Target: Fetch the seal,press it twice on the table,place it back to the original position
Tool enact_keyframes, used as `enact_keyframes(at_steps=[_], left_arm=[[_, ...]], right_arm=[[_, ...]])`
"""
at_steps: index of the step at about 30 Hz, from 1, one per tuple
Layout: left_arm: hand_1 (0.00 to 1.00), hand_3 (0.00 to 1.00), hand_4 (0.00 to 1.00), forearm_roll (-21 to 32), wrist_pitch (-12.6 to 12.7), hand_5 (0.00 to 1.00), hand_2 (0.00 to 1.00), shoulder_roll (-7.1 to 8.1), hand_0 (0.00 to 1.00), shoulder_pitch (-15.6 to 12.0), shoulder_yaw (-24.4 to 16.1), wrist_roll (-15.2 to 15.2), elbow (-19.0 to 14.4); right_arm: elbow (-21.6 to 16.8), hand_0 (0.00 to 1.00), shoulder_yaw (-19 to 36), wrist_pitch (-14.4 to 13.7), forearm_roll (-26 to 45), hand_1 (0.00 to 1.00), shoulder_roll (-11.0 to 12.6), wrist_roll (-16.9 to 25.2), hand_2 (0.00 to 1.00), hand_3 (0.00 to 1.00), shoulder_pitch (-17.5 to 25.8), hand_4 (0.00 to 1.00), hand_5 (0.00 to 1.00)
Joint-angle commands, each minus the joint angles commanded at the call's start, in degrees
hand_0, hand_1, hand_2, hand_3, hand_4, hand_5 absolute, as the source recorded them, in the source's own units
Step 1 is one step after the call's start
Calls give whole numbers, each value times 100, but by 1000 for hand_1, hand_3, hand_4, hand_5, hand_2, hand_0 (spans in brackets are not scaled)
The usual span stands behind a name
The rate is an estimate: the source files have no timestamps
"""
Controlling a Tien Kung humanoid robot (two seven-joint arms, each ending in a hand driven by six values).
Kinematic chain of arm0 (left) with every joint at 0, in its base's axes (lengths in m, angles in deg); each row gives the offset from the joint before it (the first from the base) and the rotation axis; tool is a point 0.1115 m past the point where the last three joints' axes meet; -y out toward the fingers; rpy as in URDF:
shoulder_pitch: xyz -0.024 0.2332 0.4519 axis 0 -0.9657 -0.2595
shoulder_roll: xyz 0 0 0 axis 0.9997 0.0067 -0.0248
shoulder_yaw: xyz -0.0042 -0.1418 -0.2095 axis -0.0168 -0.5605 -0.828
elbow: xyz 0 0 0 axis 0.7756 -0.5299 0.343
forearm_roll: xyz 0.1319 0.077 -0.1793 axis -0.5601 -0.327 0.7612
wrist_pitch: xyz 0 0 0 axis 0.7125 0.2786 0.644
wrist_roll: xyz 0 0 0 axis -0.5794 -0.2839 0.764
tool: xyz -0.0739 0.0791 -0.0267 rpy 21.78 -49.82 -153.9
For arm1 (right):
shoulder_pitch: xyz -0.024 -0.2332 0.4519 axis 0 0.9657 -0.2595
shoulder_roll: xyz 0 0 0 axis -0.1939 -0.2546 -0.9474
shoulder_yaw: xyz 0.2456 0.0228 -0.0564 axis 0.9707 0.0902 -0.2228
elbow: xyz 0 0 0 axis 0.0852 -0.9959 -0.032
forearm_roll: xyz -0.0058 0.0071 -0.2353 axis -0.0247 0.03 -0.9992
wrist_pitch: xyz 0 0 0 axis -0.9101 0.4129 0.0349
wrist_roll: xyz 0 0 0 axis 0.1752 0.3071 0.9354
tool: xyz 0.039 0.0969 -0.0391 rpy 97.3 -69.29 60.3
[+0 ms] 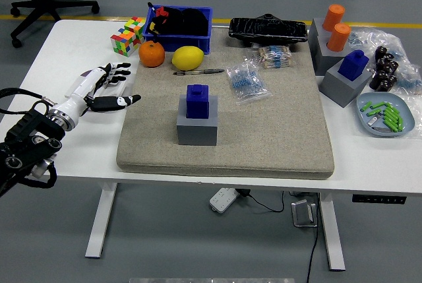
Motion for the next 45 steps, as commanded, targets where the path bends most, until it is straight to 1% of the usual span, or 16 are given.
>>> enact_keyframes(at_steps=[6,12,19,25,28,39,45], left_arm=[[811,877,891,-51,-8,168,826,-93,829,14,-46,-11,-196],[813,877,893,-97,-83,168,828,-171,830,51,-154,-24,-337],[812,878,894,-118,-106,166,828,-317,833,114,-216,-1,-329],[814,878,895,-117,-138,166,827,-399,833,138,-167,24,-332],[814,878,898,-119,-160,162,828,-418,833,136,-144,36,-387],[815,878,901,-148,-199,155,826,-409,835,157,-128,52,-603],[815,874,901,-130,-222,154,824,-479,835,168,-67,66,-697]], right_arm=[[-7,733,5,-2,-2,684,-14,3,652,618,-3,718,515],[-9,733,0,1,-12,684,-18,4,653,618,-1,718,515],[-9,734,11,0,-10,684,-15,2,653,618,-17,718,515],[-8,733,-1,0,-5,684,-9,-1,652,618,-21,718,515],[-7,733,-4,4,-3,684,-9,-3,653,618,-17,718,514],[-8,735,-10,4,4,684,-11,0,653,618,-20,718,515],[-9,735,-4,-1,4,684,-5,2,651,618,-31,718,514]])
